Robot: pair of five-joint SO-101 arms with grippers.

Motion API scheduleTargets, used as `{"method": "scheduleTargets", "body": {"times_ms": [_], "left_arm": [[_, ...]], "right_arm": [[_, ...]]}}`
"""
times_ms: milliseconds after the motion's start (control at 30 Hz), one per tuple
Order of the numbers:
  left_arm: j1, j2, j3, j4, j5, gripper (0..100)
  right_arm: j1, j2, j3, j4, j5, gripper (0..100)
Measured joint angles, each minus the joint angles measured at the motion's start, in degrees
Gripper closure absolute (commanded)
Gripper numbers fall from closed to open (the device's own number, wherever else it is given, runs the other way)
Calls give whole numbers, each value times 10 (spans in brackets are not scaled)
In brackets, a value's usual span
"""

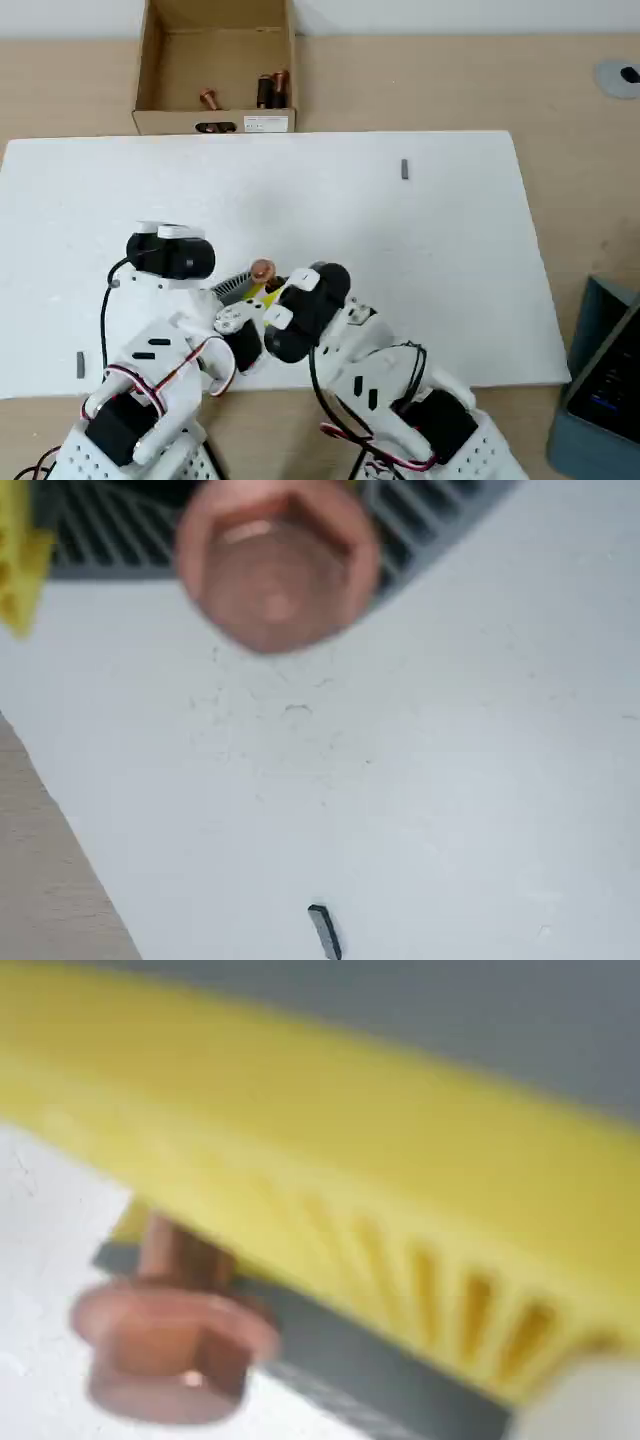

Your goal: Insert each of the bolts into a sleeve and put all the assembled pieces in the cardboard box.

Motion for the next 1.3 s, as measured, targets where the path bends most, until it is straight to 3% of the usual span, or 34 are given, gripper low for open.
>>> {"method": "scheduleTargets", "body": {"times_ms": [267, 533, 767, 1000, 1300], "left_arm": [[-47, 3, 0, 3, -76, 782], [-67, 4, -55, 62, -86, 794], [-120, 3, -115, 73, -93, 1000], [-221, 3, -140, 73, -95, 998], [-391, 3, -46, 73, -213, 998]], "right_arm": [[-2, 0, -1, -1, 1, 989], [-2, 0, -2, -1, 1, 989], [19, 0, -2, -1, 1, 989], [98, 0, -2, 0, 1, 989], [200, 0, -2, 35, -65, 989]]}}
